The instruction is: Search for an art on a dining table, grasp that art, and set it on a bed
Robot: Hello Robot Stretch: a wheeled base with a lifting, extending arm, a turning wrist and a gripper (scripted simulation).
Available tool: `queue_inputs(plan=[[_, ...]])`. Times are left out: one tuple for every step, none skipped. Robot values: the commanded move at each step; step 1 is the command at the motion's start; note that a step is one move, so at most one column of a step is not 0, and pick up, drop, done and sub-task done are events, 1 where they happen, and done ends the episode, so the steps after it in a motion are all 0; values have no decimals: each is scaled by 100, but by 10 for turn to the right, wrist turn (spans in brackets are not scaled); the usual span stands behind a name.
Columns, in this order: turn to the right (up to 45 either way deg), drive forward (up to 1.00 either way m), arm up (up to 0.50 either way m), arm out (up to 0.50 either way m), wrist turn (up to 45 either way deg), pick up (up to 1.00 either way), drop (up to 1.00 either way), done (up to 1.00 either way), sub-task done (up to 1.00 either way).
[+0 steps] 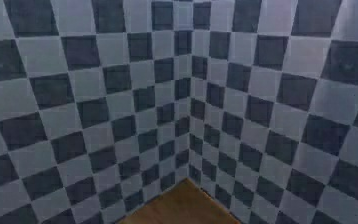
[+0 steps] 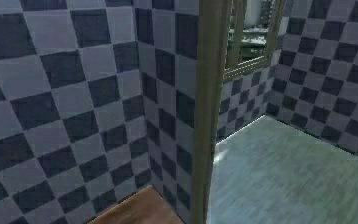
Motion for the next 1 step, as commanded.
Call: queue_inputs(plan=[[450, 0, 0, 0, 0, 0, 0, 0, 0]])
